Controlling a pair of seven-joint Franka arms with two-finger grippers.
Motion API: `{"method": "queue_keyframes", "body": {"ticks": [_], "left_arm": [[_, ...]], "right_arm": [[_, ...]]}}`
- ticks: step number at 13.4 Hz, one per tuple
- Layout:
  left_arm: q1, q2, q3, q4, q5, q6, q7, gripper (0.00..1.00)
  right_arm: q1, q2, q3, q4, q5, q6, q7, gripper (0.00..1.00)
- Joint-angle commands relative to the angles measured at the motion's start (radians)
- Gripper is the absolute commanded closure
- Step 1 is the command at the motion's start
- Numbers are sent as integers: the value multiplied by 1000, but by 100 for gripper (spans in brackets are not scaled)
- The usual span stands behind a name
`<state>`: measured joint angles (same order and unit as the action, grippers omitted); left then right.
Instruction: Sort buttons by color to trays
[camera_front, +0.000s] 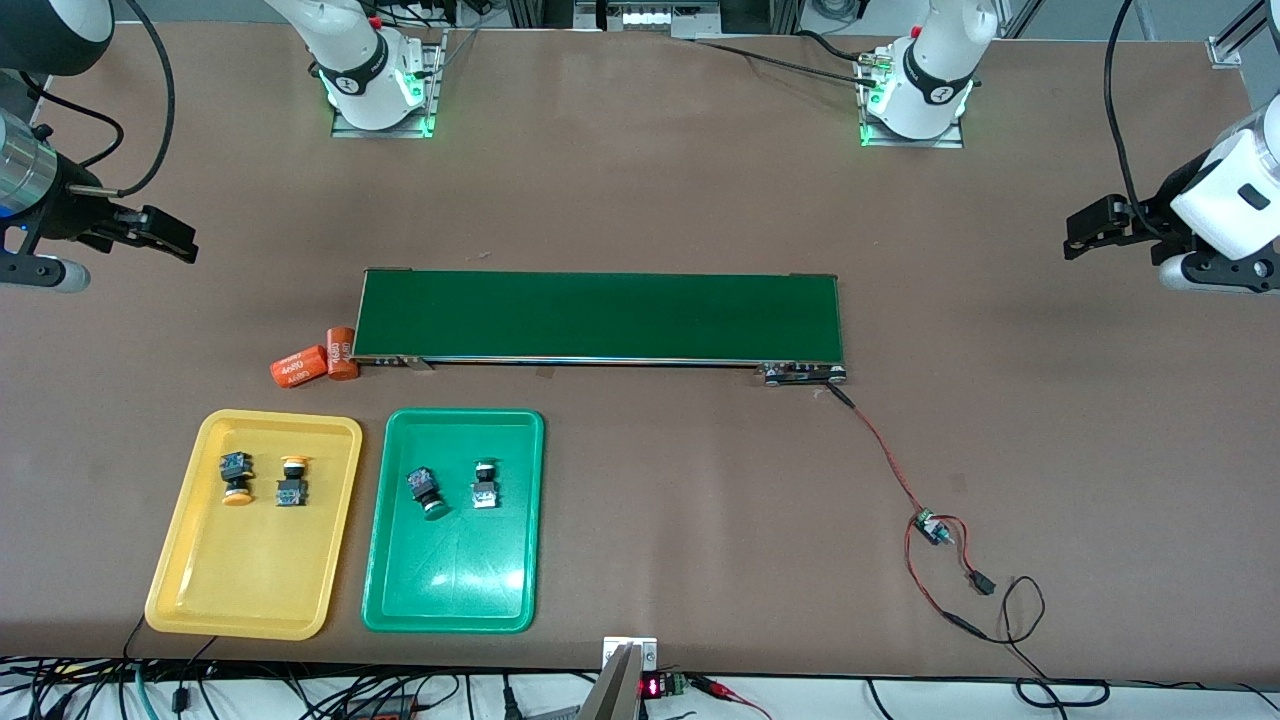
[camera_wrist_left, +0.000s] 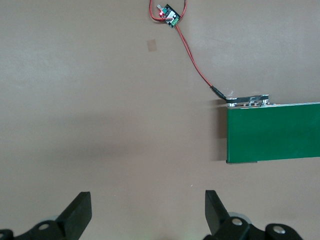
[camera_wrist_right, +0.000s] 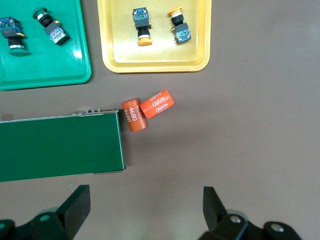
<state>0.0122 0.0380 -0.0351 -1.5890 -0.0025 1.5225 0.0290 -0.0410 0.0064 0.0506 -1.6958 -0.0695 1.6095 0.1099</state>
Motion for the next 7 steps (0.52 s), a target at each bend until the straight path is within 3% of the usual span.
{"method": "queue_keyframes", "body": {"ticks": [1,7], "left_arm": [[-3,8,0,30,3,-27,17,0],[-3,8,-2,30,3,-41,16,0]], "right_arm": [[7,9,-6,22,16,-2,-12,0],[7,10,-5,21,17,3,-12,0]]}}
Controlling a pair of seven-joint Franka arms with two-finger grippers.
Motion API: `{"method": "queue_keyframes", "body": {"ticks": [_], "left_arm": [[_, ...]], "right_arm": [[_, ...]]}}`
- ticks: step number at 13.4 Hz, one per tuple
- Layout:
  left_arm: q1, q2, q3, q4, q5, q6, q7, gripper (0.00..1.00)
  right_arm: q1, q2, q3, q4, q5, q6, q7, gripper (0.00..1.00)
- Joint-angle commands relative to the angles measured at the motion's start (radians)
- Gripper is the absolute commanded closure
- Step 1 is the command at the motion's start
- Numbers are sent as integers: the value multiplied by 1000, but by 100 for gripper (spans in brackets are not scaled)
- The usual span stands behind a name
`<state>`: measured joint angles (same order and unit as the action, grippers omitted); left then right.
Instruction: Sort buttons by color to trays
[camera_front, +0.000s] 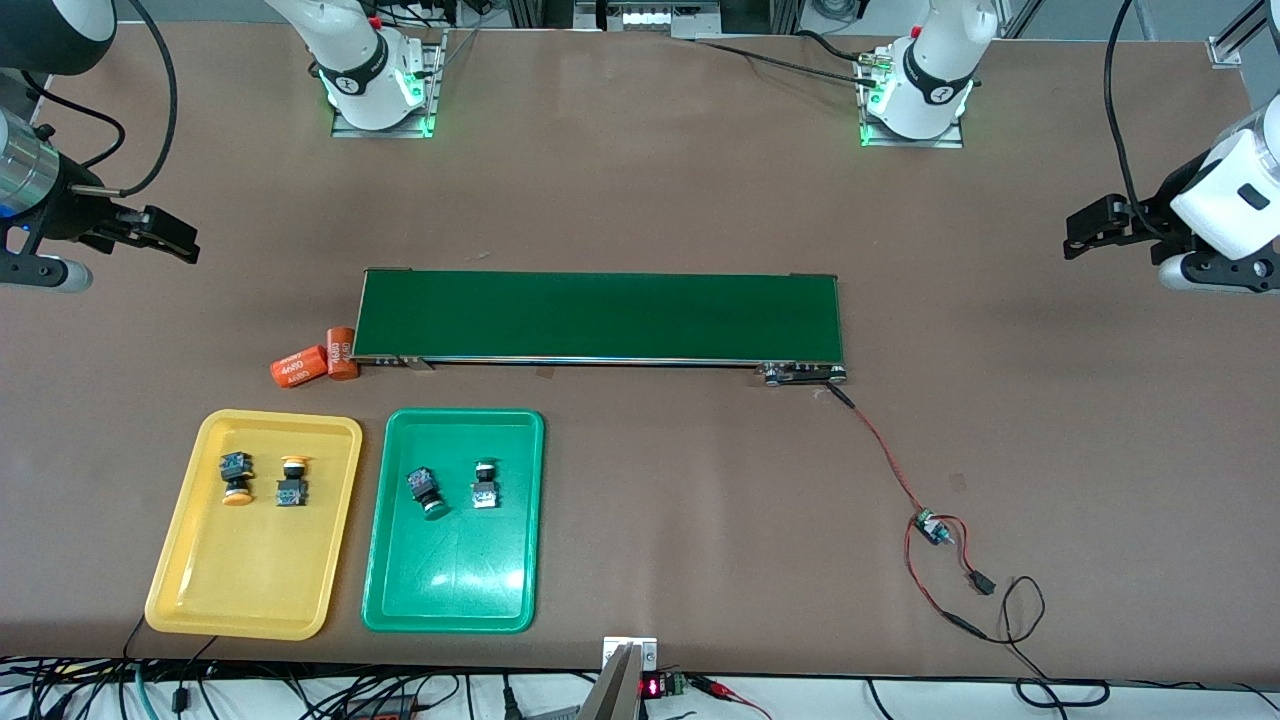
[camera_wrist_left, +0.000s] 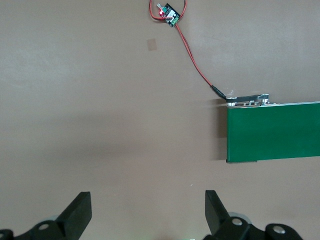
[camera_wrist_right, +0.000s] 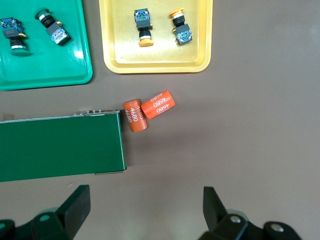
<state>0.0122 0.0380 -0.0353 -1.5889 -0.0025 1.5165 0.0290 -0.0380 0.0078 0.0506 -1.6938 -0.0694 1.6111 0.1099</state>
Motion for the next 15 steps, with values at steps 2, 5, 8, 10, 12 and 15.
{"method": "queue_keyframes", "body": {"ticks": [2,5,8,10,12,15], "left_arm": [[-3,10,-5,41,1,-39,16,0],[-3,11,-5,41,-1,-39,19,0],[-3,10,-5,41,-1,-39,17,0],[-3,11,-5,41,-1,-39,19,0],[-3,10,-5,41,-1,-39,19,0],[-3,11,-5,41,-1,-39,19,0]], "right_arm": [[4,12,-5,19,40,15,-9,0],[4,20,-6,20,95,41,-4,0],[6,20,-5,20,97,44,2,0],[6,20,-5,20,117,44,2,0],[6,21,-5,20,131,52,2,0],[6,24,-5,20,132,53,2,0]]}}
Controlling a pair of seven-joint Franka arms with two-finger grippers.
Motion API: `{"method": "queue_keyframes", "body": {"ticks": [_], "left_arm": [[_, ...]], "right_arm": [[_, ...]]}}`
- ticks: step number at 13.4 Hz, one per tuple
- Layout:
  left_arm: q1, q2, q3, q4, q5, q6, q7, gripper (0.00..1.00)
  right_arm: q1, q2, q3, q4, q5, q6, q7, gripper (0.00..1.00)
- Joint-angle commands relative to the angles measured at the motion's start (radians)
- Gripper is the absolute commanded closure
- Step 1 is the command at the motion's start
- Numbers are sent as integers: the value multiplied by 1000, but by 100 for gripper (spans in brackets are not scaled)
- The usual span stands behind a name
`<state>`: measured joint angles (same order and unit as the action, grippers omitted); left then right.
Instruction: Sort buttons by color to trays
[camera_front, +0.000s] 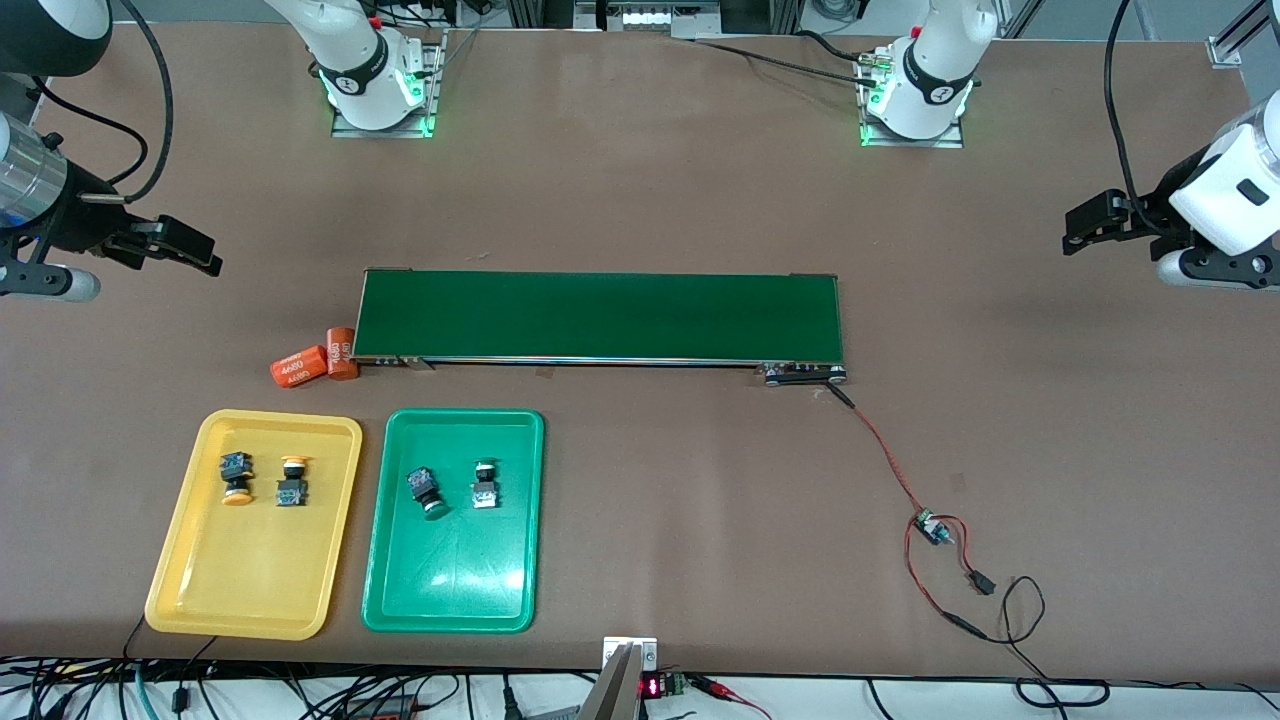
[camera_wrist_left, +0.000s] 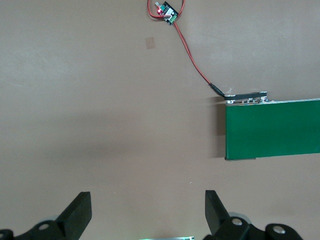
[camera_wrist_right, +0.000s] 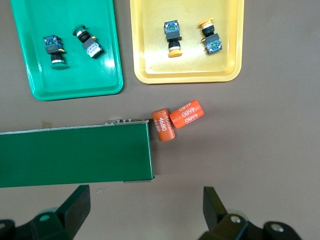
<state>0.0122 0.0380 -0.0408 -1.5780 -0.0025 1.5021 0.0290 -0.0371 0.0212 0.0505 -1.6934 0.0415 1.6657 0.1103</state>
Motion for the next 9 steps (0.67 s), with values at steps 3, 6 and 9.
{"method": "queue_keyframes", "body": {"ticks": [3,6,9], "left_arm": [[-3,11,1,30,-1,-26,19,0],[-3,11,1,30,-1,-31,19,0],[-3,11,1,30,-1,-33,19,0]], "right_arm": [[26,11,-4,20,20,-1,2,0],[42,11,-4,20,21,0,2,0],[43,11,-4,20,20,0,2,0]]}}
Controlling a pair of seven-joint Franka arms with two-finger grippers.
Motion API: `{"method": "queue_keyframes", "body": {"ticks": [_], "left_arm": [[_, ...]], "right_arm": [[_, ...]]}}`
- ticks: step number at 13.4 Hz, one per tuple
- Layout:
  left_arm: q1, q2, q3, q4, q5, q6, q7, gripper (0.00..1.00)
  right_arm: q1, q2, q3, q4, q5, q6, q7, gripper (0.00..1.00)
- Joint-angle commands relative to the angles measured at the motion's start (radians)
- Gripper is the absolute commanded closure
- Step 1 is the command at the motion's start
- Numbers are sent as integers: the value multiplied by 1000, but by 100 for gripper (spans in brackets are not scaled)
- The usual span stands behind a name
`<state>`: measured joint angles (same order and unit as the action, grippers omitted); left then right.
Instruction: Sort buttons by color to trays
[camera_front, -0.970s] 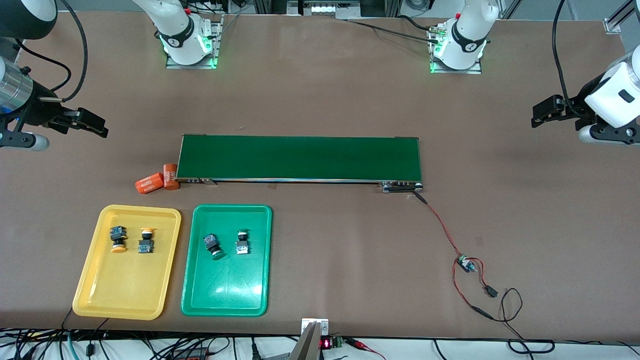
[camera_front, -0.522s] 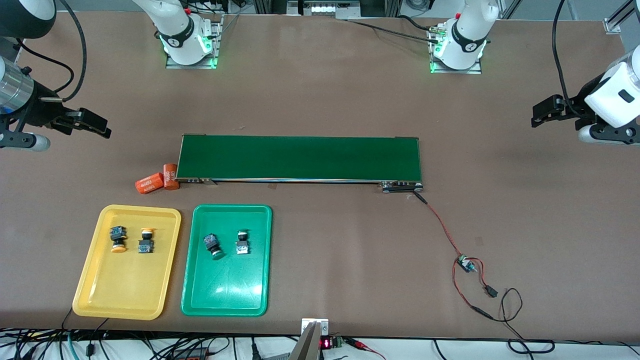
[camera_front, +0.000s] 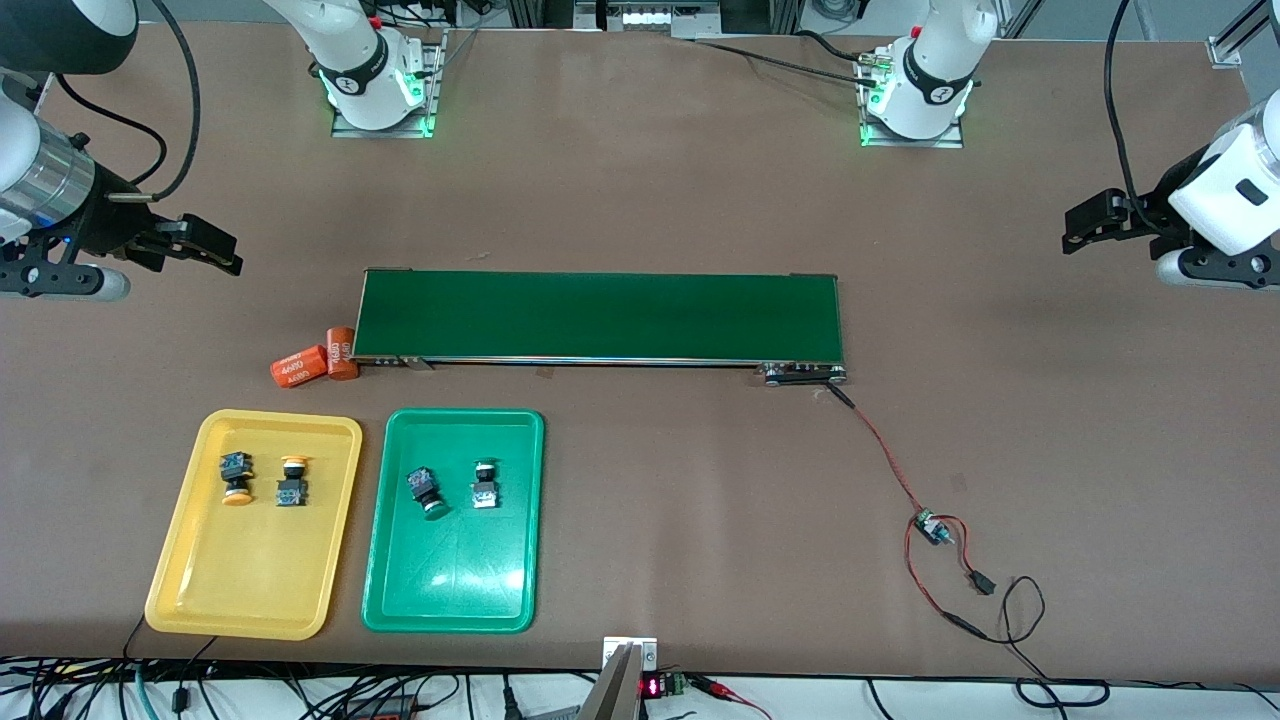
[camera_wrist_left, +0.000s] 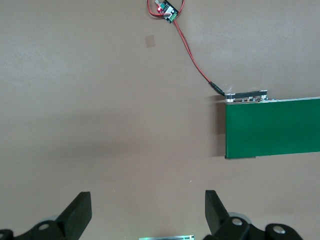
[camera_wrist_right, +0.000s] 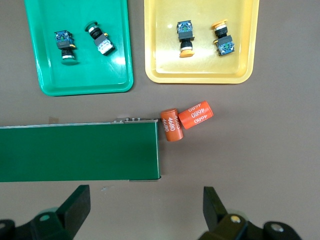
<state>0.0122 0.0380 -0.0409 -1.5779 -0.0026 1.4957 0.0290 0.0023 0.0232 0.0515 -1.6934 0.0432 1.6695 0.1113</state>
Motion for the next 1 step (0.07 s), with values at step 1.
{"method": "queue_keyframes", "body": {"ticks": [1], "left_arm": [[-1,11,1,30,-1,-26,20,0]], "right_arm": [[4,9,-5,20,18,-4,1,0]]}}
